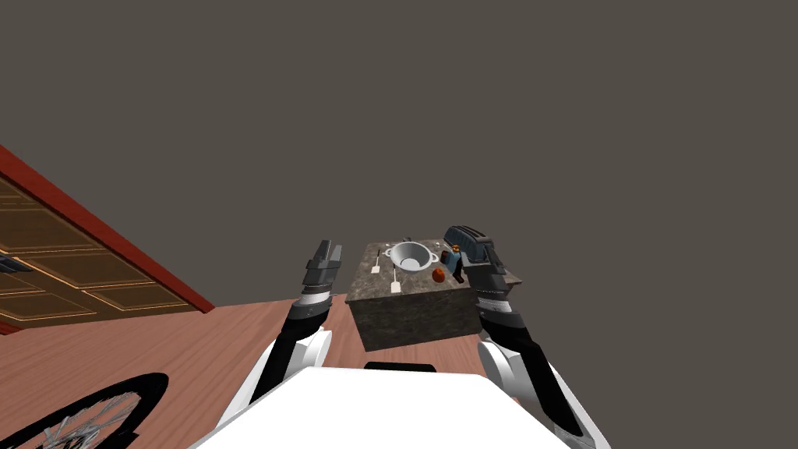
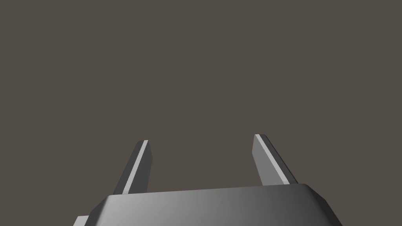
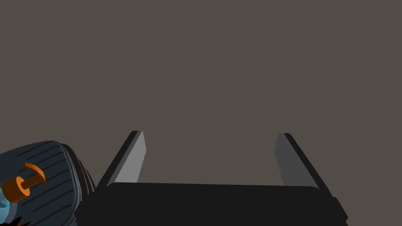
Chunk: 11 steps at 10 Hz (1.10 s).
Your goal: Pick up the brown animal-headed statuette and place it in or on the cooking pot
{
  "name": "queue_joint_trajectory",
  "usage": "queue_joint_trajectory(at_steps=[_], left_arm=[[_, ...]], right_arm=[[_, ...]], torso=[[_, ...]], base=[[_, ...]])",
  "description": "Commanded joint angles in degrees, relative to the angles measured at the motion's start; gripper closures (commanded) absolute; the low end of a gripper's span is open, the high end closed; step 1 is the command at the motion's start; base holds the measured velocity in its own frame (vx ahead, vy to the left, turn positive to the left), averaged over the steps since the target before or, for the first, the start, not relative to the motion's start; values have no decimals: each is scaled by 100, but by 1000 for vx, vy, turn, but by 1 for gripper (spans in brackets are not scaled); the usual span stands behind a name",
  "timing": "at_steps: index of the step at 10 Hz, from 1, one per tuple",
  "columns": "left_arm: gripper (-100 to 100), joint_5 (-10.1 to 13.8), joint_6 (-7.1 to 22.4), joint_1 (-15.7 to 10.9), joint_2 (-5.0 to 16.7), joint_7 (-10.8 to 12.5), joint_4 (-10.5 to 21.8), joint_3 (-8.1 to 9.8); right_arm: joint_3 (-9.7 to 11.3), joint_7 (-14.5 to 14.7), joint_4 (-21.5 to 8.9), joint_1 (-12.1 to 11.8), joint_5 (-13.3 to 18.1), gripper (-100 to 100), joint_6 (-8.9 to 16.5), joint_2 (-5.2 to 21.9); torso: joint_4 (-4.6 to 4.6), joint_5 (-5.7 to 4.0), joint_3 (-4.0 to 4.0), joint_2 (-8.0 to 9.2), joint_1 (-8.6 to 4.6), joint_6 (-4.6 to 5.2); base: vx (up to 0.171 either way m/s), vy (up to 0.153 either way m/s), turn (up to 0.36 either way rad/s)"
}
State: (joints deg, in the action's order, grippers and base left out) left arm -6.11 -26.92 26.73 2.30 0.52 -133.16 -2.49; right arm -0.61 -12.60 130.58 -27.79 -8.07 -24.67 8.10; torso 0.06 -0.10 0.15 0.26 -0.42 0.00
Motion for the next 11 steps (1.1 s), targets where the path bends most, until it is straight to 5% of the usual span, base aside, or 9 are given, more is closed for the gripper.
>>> queue_joint_trajectory(at_steps=[1,11], left_arm=[[0,0,0,0,0,0,0,0],[0,0,0,1,0,0,0,0]], right_arm=[[39,-174,-228,75,-286,-100,-5,120],[308,-1236,-1506,533,-1841,-100,97,452]], torso=[[0,0,0,0,0,0],[-3,0,-9,-16,5,1]], base=[[-85,-118,78],[-57,-96,56]])
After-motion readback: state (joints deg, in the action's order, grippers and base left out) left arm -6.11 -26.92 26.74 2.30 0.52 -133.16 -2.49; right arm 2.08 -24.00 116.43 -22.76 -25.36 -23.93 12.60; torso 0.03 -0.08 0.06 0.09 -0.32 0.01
